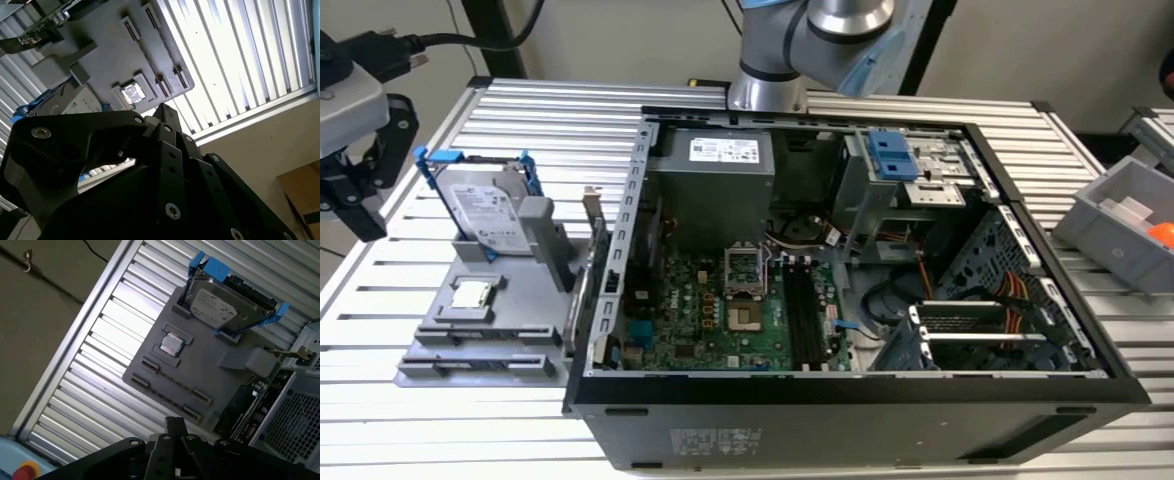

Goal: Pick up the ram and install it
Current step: 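Pick up the ram and move it above insertion slot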

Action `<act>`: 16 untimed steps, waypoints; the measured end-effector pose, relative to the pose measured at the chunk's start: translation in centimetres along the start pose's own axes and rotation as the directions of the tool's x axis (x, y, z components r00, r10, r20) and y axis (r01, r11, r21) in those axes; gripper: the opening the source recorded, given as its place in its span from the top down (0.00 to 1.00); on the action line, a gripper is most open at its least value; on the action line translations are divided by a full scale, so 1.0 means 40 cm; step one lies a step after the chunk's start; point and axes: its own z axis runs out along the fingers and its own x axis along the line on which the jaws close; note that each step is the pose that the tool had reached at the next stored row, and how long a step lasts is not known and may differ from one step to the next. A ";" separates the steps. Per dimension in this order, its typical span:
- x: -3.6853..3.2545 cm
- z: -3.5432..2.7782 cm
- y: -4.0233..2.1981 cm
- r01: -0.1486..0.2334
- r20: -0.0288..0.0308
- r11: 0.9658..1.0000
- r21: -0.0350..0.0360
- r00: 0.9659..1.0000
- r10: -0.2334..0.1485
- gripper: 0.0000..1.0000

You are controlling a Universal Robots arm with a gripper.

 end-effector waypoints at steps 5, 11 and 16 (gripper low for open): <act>0.000 0.000 0.000 0.055 -0.003 0.998 0.000 0.998 -0.055 1.00; 0.000 0.000 0.000 0.118 -0.006 0.993 0.000 0.993 -0.118 1.00; 0.000 0.000 0.000 0.175 -0.008 0.985 0.000 0.985 -0.175 1.00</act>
